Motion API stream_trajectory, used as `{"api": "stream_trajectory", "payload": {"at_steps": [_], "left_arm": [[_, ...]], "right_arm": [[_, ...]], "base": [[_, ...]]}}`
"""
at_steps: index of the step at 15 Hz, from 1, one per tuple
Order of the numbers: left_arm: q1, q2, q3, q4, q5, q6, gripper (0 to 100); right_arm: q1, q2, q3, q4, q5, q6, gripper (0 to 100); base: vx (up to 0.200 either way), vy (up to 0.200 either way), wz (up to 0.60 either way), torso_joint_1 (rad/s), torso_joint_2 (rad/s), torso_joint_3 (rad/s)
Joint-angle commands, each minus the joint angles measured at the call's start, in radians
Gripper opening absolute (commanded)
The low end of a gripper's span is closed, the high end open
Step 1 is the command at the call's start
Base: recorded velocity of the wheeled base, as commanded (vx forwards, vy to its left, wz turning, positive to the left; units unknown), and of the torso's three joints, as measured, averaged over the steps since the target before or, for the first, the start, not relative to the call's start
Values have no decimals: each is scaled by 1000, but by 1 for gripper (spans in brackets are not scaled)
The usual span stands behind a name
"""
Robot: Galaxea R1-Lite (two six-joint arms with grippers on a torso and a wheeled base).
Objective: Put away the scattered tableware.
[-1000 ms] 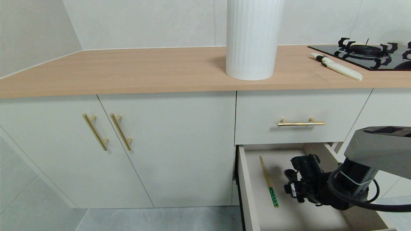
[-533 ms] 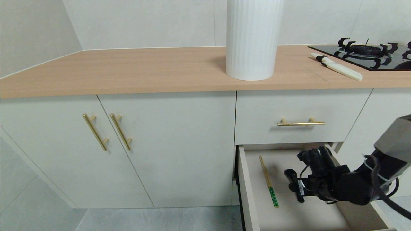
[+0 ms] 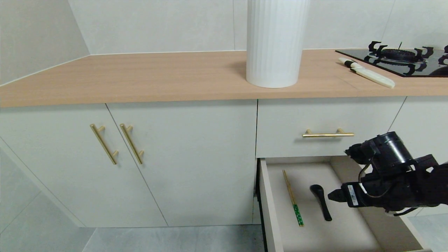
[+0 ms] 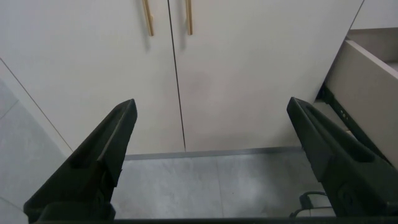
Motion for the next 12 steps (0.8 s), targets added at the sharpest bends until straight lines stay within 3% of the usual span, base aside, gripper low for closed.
{"api": "stream_trajectory", "payload": {"at_steps": [1,3,12], "left_arm": [[0,0,0,0,0,0,100],[0,0,0,0,0,0,100],[0,0,0,0,0,0,100]], "right_arm": [[27,-102,-8,22,2,0,100],[50,-127,-9,43,2,0,100],[63,-128,-3,55,2,-1,100]], "base": [[0,0,0,0,0,0],[0,0,0,0,0,0],[-200,0,0,3,0,4]]}}
